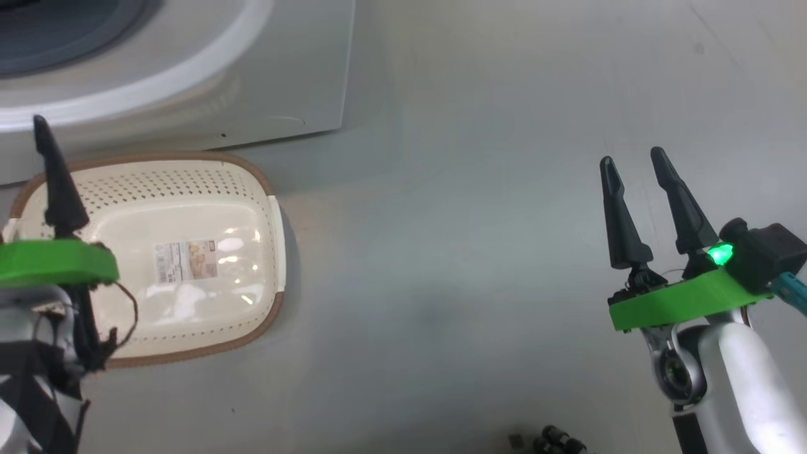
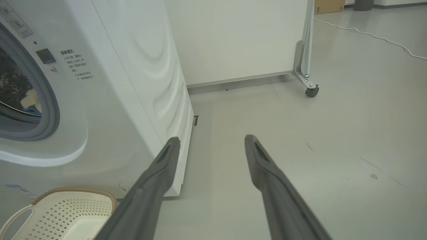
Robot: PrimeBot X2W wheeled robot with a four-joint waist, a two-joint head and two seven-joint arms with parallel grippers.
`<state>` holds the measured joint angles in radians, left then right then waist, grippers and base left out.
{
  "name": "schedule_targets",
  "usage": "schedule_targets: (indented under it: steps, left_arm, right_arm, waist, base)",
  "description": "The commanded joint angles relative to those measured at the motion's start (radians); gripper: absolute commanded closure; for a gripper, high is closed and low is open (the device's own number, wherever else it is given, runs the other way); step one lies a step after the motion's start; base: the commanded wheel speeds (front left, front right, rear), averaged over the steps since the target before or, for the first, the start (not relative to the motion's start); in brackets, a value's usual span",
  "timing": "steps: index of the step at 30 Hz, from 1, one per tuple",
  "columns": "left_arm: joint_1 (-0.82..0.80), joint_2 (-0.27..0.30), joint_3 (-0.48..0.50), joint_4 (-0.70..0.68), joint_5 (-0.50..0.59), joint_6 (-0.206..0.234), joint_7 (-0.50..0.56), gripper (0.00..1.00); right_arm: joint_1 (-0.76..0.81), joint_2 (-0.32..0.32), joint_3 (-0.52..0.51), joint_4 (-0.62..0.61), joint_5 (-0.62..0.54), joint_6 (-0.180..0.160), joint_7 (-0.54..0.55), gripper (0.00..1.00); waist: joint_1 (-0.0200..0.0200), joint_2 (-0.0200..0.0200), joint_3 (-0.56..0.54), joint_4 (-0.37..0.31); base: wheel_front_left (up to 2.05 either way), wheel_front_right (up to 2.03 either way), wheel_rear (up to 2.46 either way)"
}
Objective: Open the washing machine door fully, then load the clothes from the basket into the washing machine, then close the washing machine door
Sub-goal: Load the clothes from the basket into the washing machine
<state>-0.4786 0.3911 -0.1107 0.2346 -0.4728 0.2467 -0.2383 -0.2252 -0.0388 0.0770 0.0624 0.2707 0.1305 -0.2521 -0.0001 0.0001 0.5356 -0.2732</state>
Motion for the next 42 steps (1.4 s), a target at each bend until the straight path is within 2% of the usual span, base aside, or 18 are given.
schedule_targets:
  steps: [1, 9, 16, 21, 31, 42]
  left_arm:
    - [0.040, 0.017, 0.025, -0.061, 0.020, 0.054, -0.012, 0.00]
    - [0.258, -0.055, 0.003, -0.203, 0.060, 0.086, -0.022, 0.00]
    - [0.356, -0.105, -0.028, -0.272, 0.101, 0.103, -0.023, 0.00]
    - [0.411, -0.135, -0.072, -0.294, 0.119, 0.085, -0.023, 0.00]
    - [0.493, -0.163, -0.072, -0.339, 0.135, 0.065, -0.023, 0.00]
    - [0.525, -0.157, -0.104, -0.316, 0.158, 0.043, -0.023, 0.00]
  right_arm:
    - [0.024, -0.011, -0.001, -0.028, -0.021, 0.000, -0.002, 0.00]
    - [0.069, -0.011, -0.040, -0.074, -0.085, 0.000, 0.057, 0.00]
    - [0.114, -0.011, -0.058, -0.117, -0.122, 0.000, 0.107, 0.00]
    - [0.136, -0.011, -0.054, -0.141, -0.148, 0.000, 0.138, 0.00]
    - [0.182, -0.011, -0.045, -0.181, -0.166, 0.000, 0.176, 0.00]
    - [0.241, -0.011, -0.039, -0.210, -0.172, 0.000, 0.202, 0.00]
  waist:
    - [0.0001, -0.0001, -0.059, 0.046]
    - [0.0001, -0.0001, -0.167, 0.112]
    - [0.0001, -0.0001, -0.253, 0.171]
    - [0.0001, -0.0001, -0.307, 0.200]
    - [0.0001, -0.0001, -0.383, 0.228]
    - [0.0001, -0.0001, -0.438, 0.223]
  base:
    - [0.00, 0.00, 0.00]
    - [0.00, 0.00, 0.00]
    - [0.00, 0.00, 0.00]
    - [0.00, 0.00, 0.00]
    - [0.00, 0.00, 0.00]
    - [0.00, 0.00, 0.00]
